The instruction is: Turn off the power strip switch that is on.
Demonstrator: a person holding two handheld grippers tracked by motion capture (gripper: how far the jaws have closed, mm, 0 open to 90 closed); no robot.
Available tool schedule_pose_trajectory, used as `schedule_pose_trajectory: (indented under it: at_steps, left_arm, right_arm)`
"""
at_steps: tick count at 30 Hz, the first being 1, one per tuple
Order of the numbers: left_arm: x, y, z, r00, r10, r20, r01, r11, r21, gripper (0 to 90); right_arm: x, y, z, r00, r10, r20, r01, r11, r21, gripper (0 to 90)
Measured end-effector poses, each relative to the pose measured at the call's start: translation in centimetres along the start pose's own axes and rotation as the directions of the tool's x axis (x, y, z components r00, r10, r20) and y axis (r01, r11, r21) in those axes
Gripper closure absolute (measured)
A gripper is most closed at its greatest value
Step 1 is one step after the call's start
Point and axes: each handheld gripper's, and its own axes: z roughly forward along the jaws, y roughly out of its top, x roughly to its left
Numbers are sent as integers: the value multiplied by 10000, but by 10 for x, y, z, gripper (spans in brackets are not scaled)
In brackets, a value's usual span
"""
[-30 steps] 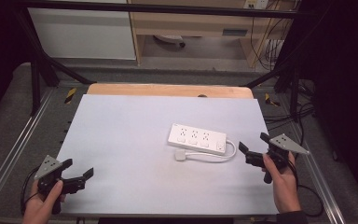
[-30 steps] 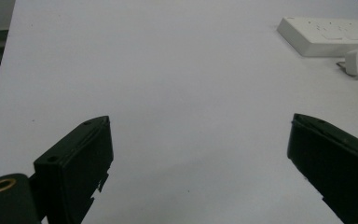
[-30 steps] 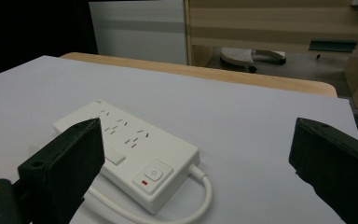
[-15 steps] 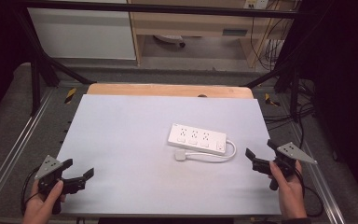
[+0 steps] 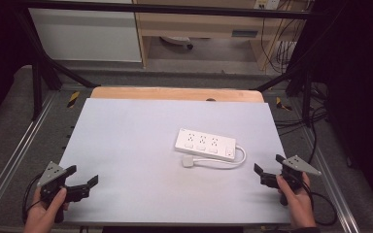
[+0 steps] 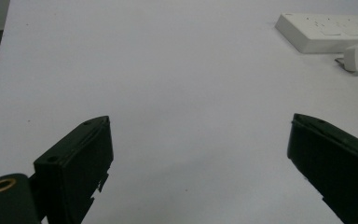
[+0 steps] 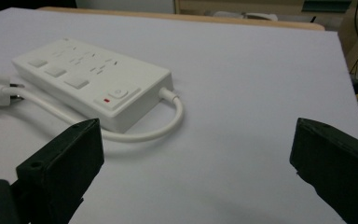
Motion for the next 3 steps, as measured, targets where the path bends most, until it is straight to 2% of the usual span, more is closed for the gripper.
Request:
schedule_pose_trajectory:
  at_steps: [3]
  left_arm:
    - [0, 0, 0, 10000, 13, 4, -13, 10000, -4, 68]
  right_arm:
    - [1, -2, 3, 10000, 17, -72, -15, 9999, 172, 33]
